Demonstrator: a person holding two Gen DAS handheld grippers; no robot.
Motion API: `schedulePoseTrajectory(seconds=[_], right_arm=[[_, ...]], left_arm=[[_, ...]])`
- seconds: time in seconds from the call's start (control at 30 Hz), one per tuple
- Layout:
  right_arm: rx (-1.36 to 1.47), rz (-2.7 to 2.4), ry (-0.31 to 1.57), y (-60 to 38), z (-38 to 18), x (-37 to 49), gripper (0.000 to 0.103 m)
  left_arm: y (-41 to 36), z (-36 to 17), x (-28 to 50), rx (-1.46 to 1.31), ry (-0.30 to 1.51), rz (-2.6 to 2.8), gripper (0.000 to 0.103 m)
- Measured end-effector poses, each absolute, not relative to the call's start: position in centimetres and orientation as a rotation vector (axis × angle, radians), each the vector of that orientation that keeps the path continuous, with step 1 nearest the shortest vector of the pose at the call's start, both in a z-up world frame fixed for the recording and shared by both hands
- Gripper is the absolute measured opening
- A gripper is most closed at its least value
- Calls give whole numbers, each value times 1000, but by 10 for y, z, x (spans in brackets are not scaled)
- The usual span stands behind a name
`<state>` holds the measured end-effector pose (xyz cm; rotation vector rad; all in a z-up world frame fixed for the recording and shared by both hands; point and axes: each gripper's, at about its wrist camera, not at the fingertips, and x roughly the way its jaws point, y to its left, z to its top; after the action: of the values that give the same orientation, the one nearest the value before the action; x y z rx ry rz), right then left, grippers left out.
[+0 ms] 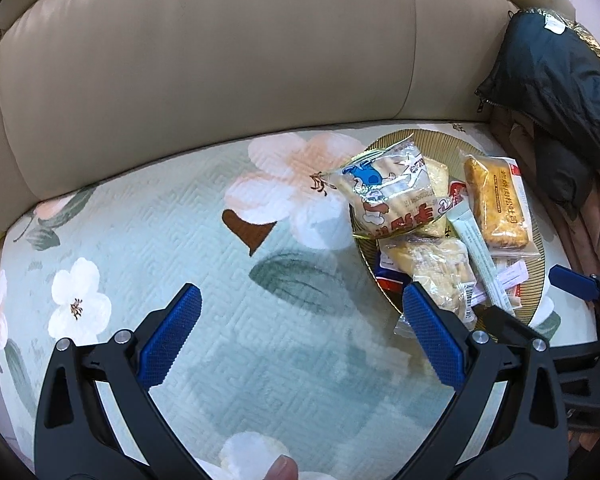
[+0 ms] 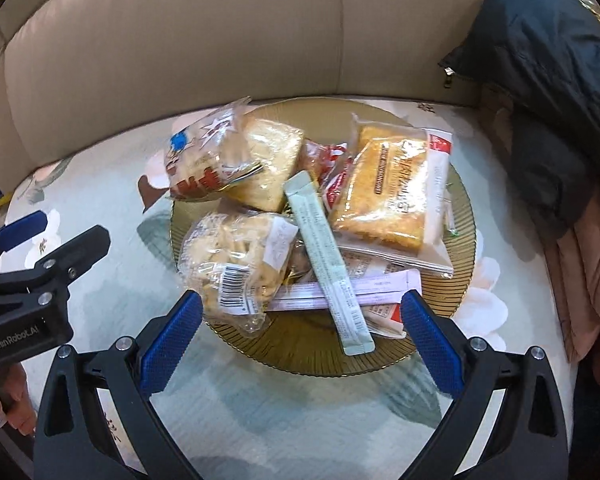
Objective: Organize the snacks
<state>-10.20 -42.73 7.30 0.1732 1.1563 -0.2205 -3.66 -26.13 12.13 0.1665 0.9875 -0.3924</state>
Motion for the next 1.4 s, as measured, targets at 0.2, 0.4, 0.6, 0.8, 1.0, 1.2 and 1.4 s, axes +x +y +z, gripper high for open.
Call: schedulePoseTrajectory(seconds=[0.2, 0.4, 0.6, 0.8, 1.0, 1.2, 1.4], right_arm=[[139, -196, 1164, -418, 72, -99, 98], [140, -200, 1174, -419, 70, -100, 98], [135, -202, 1182, -419, 70, -99, 98], [119, -204, 1187, -418, 69, -98, 98], [127, -215, 1188, -420, 69, -99, 98], [136, -216, 1190, -423, 68, -100, 98], [106, -221, 1208, -421, 65, -98, 98]], left_arm=[[-262, 118, -35, 162, 998, -368, 100], [-263, 118, -36, 173, 992, -356, 100], [-261, 122, -34, 173, 980, -342, 100], [-259, 124, -32, 169, 981, -343, 100], [-259, 123, -33, 167, 989, -347, 100], [-259, 122, -33, 179, 992, -342, 100], [-257, 122, -32, 174, 994, -331, 100]])
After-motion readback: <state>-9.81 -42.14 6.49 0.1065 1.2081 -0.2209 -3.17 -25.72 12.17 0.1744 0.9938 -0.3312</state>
